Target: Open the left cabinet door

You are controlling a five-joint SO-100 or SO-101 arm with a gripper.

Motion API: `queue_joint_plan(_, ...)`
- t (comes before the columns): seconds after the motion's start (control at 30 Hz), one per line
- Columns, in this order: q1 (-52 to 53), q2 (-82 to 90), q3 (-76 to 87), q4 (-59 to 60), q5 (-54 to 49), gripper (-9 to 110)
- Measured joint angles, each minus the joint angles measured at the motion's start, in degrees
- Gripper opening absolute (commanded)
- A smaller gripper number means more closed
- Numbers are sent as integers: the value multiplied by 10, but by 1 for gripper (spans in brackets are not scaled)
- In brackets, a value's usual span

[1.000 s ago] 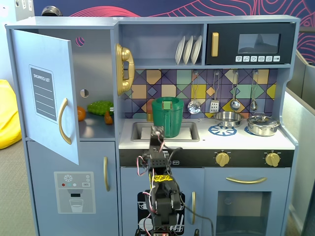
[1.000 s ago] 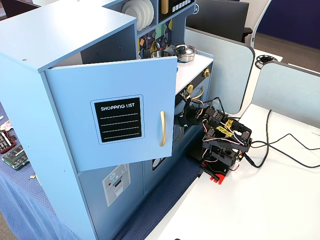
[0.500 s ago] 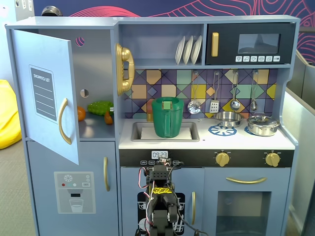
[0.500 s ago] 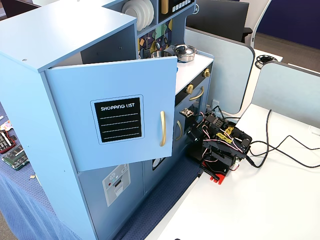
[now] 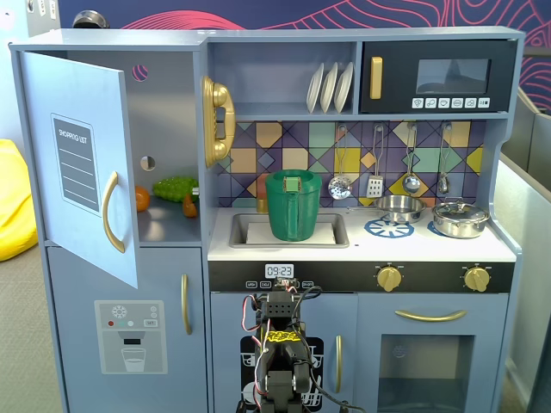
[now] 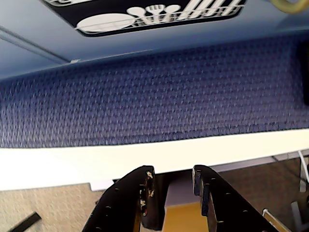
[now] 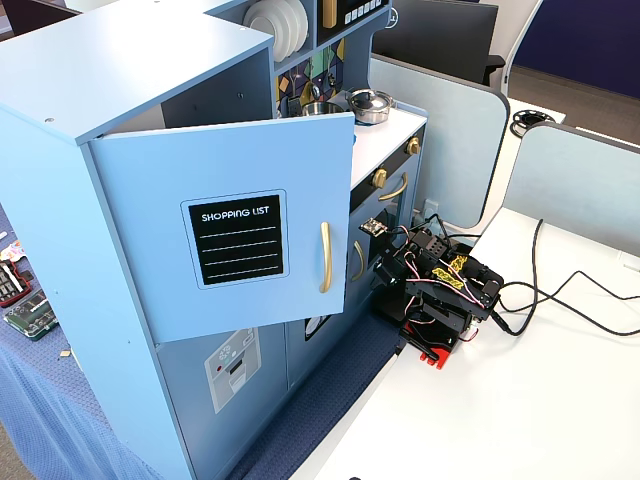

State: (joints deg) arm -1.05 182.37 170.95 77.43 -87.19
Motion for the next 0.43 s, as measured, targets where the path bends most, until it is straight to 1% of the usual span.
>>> queue_joint_plan(0.43, 0, 0, 0, 0, -2, 1)
